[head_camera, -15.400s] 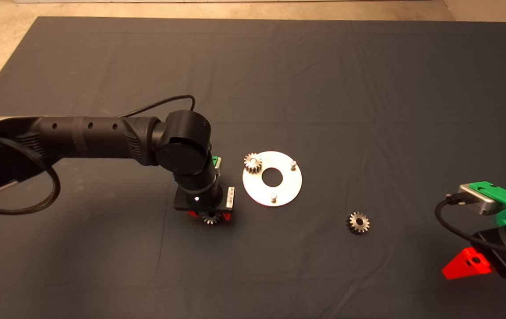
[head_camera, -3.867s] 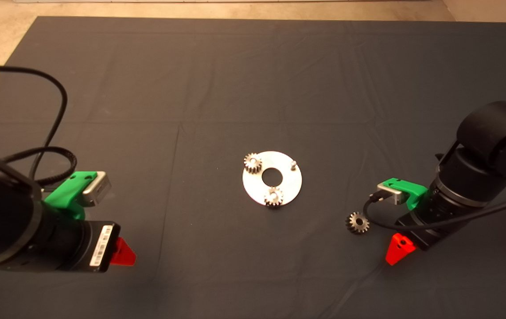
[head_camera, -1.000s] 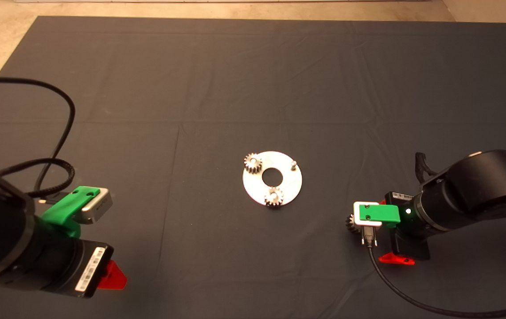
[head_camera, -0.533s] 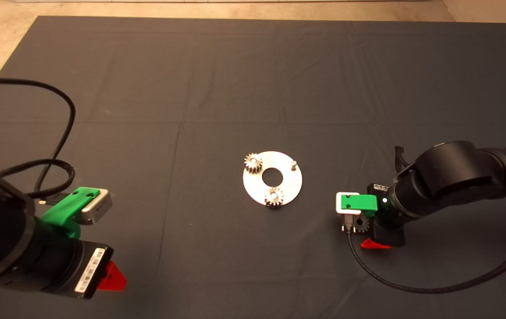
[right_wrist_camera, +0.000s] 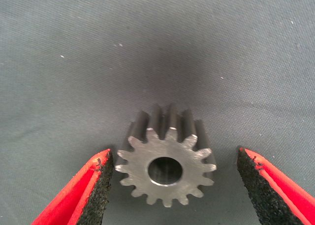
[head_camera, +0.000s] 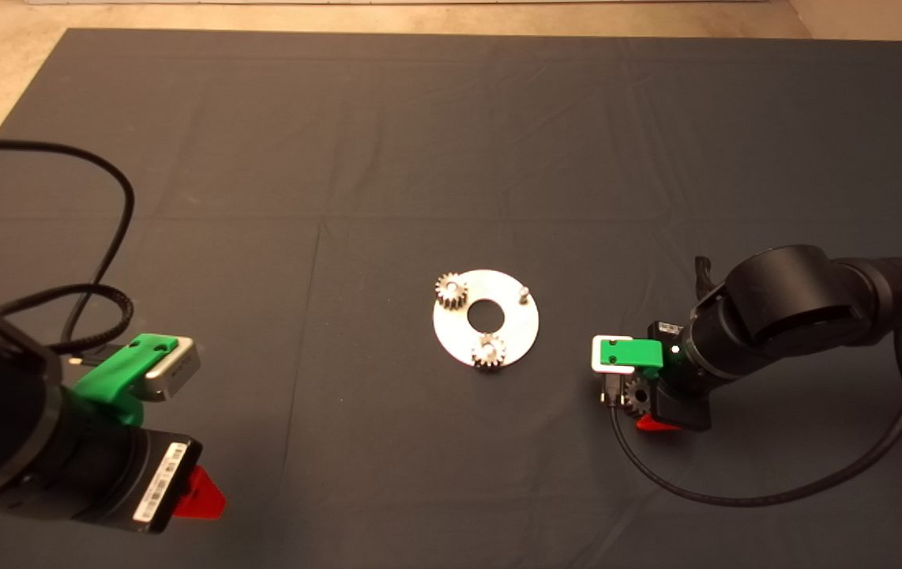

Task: Install three planetary gears onto the carrier pins

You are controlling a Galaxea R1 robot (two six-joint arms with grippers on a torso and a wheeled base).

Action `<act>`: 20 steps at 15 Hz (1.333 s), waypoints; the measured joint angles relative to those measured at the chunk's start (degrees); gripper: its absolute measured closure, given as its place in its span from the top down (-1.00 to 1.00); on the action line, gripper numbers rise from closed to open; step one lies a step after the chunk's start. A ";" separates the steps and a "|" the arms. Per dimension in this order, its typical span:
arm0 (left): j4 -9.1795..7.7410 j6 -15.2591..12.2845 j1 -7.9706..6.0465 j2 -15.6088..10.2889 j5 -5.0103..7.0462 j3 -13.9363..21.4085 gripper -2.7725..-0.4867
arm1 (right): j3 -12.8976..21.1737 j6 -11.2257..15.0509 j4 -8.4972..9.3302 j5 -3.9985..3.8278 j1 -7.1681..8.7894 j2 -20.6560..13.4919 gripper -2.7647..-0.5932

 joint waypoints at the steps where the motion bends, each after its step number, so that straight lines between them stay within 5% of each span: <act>1: 0.00 0.00 0.00 0.00 0.00 0.00 0.38 | -0.06 0.03 0.00 -0.02 0.00 0.11 0.03; 20: -0.01 0.00 0.00 0.00 0.00 0.00 0.38 | 0.16 0.20 0.00 0.09 -0.17 0.93 -0.47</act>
